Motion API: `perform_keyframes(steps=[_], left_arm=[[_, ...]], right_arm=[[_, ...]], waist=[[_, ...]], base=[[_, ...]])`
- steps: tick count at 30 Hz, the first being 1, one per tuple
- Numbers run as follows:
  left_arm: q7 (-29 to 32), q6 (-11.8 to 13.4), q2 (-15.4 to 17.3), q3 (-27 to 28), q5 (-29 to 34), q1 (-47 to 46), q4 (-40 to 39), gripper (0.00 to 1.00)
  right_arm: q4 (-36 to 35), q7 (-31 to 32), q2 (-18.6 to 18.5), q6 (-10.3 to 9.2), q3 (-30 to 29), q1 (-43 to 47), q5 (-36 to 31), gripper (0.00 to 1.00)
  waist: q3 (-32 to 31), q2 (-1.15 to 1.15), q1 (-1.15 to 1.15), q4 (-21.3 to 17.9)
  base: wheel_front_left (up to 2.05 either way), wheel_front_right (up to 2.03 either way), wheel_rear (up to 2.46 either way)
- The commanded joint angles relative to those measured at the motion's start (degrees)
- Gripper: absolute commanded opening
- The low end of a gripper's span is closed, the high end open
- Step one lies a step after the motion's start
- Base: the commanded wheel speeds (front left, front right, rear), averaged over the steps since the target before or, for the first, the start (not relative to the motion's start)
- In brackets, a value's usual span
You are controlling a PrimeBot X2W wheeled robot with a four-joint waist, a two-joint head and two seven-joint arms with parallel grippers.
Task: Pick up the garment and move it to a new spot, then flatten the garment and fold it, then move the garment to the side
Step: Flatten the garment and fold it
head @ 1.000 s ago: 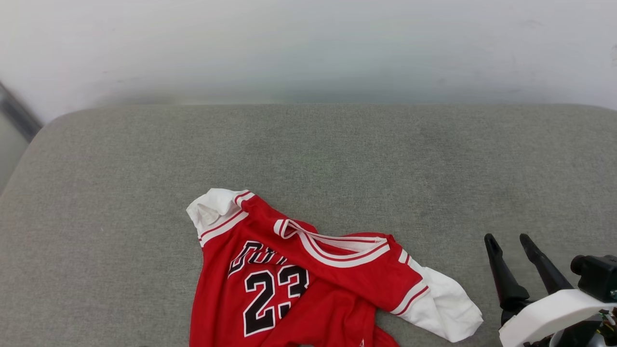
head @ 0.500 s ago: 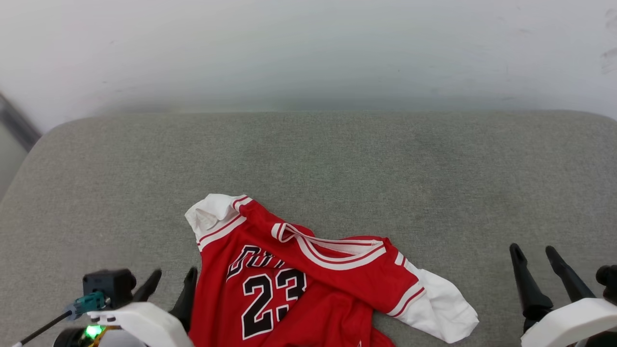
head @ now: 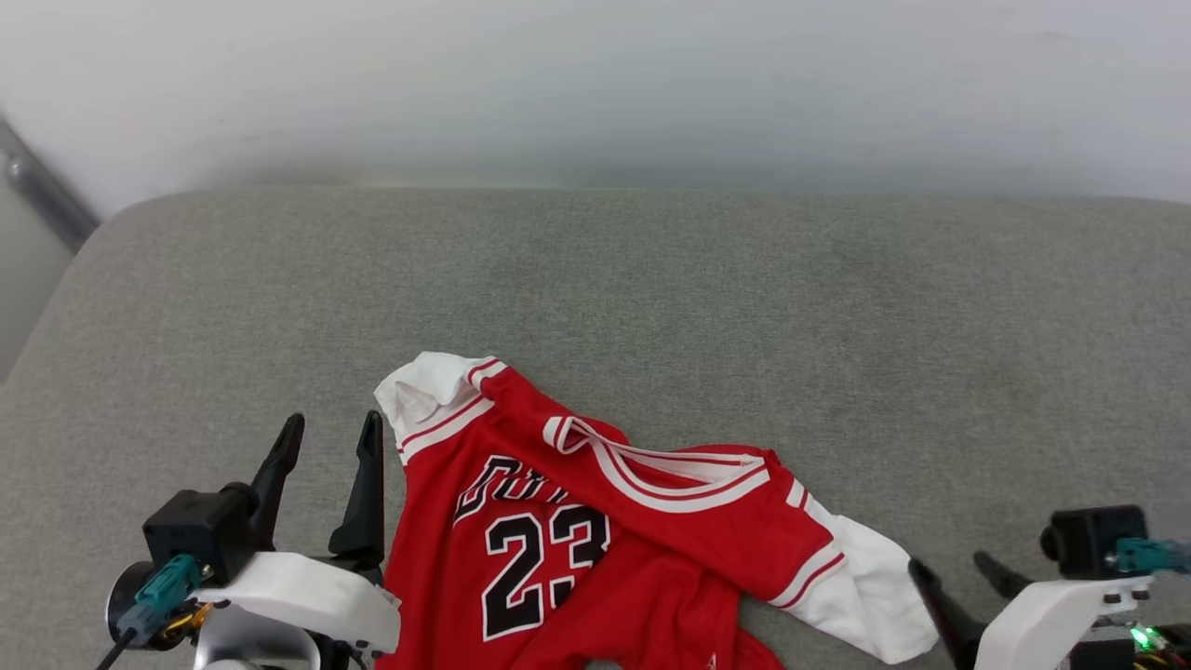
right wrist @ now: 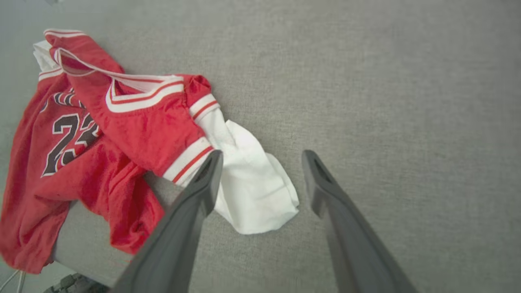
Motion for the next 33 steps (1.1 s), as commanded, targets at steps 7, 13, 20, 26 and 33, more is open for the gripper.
perform_keyframes(steps=[7,13,20,26,33], left_arm=[[-0.9,0.37,-1.19,-0.54,1.0,-2.15,-0.56,1.0],[-1.56,-0.16,-1.96,-0.85,0.87,-3.2,0.29,1.0],[-1.99,-0.83,-2.63,-0.77,0.1,-2.99,2.03,1.0],[-1.2,-1.07,-1.63,-0.49,-0.72,-1.99,2.89,1.0],[4.15,-2.46,2.67,1.19,-3.21,-3.71,3.89,1.0]], right_arm=[[0.24,12.21,-6.06,-0.02,6.36,0.58,4.04,1.0],[4.17,14.6,-10.3,-0.02,9.91,-1.8,3.0,1.0],[12.18,13.89,-10.75,-0.05,12.84,-2.27,3.28,0.75],[13.7,11.0,-9.64,-0.02,13.07,-3.92,3.87,0.0],[10.9,4.22,-7.76,-0.02,8.19,-6.37,3.03,0.0]], waist=[[3.03,0.0,0.0,3.58],[5.66,0.0,0.0,5.39],[6.31,0.0,0.0,5.42],[4.69,0.0,0.0,3.62],[2.07,0.0,0.0,1.04]], base=[[0.0,0.0,0.0],[0.0,0.0,0.0],[0.0,0.0,0.0],[0.0,0.0,0.0],[0.0,0.0,0.0]])
